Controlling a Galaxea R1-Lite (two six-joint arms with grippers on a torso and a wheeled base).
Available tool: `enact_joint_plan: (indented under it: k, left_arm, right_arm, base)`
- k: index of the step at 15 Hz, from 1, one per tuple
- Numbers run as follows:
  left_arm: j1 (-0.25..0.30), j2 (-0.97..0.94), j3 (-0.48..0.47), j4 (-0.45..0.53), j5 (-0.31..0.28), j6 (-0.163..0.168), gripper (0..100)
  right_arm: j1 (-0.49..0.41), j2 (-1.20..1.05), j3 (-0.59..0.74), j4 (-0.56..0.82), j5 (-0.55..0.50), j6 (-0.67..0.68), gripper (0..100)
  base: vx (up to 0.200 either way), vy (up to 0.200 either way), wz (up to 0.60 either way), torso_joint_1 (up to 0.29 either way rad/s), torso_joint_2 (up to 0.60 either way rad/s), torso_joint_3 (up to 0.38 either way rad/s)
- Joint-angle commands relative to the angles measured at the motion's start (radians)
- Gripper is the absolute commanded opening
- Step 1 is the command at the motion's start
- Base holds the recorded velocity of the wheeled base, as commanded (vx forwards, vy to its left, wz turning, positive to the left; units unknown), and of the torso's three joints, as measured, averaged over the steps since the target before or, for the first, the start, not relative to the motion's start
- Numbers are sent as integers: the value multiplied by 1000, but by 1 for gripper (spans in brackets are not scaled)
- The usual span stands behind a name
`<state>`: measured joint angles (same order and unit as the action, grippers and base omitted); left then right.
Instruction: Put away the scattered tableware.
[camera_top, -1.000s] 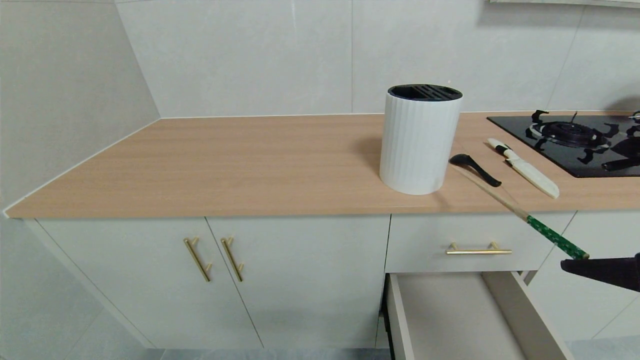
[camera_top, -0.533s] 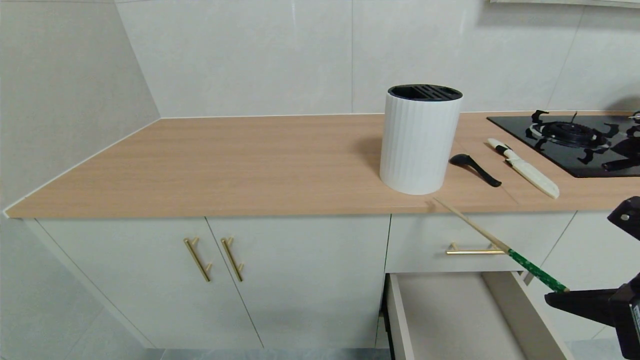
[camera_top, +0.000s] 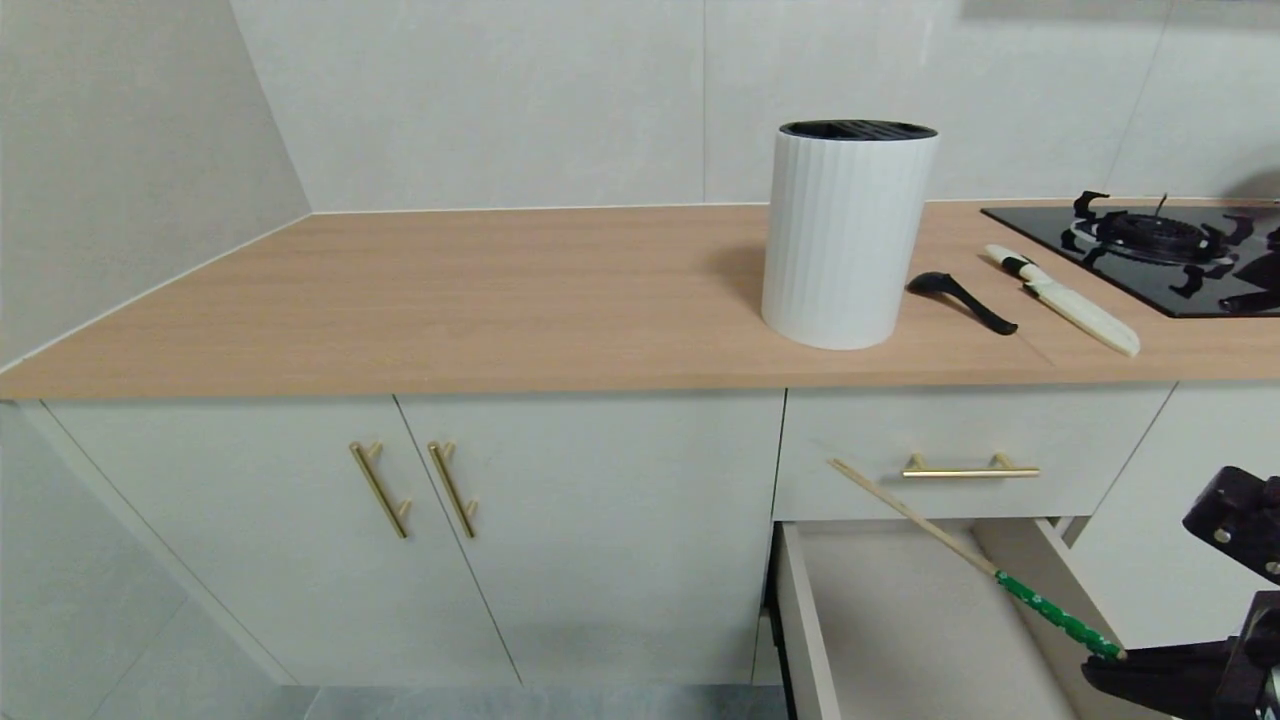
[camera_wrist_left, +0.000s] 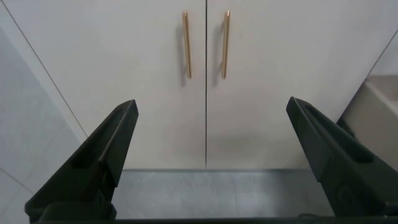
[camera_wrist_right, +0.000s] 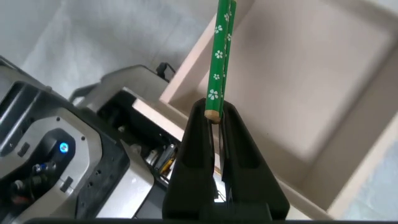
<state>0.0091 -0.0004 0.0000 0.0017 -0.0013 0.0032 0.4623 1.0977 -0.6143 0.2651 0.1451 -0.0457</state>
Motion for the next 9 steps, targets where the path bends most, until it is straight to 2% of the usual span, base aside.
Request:
enact_joint_plan:
  k: [1,6,9]
  left_arm:
    - [0,0,0,0,0,0,100]
    - [0,0,0,0,0,0,100]
    - [0,0,0,0,0,0,100]
  right_arm:
    - [10,5,10,0,1,-2,0]
    - [12,16,18,0,1,-2,0]
    - [12,34,22,-1,1,-3,0]
  base:
    - [0,0,0,-163,461,300]
    - [0,0,0,-140,461,317]
    - [0,0,0,-79,432,320]
